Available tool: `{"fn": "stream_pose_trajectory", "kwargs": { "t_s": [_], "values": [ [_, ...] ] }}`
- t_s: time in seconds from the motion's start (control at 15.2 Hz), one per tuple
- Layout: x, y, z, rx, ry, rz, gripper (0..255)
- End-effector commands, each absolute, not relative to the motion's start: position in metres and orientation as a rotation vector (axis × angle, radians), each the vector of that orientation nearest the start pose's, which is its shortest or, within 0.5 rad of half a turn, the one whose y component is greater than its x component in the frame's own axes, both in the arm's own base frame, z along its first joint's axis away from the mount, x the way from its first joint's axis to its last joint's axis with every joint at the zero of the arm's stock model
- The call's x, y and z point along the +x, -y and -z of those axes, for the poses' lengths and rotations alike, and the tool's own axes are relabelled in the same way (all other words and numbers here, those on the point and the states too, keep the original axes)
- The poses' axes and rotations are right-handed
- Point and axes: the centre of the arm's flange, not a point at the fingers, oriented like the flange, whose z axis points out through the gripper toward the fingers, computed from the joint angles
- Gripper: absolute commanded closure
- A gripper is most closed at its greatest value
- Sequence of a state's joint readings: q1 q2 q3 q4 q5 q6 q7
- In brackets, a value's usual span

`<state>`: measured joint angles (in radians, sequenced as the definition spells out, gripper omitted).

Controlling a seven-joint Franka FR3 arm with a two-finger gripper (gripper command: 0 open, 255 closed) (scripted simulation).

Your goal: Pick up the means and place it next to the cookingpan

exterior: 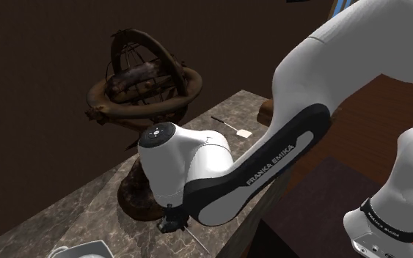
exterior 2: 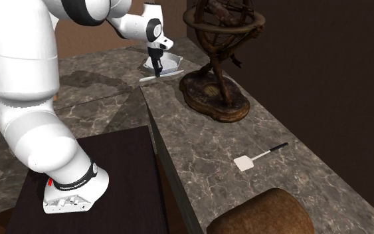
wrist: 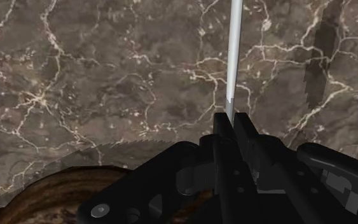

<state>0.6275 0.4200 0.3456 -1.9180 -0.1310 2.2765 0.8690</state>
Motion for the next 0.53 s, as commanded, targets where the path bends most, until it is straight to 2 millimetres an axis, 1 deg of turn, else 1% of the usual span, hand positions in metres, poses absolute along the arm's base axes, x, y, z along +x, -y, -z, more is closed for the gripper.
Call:
{"fn": "stream_pose_trajectory", "kwargs": {
  "t_s": [0.0,0.46],
  "values": [
    [0.353,-0.536,-0.282,-3.131,0.258,-0.082,255],
    [0.353,-0.536,-0.246,-3.131,0.258,-0.082,255]
  ]
}}
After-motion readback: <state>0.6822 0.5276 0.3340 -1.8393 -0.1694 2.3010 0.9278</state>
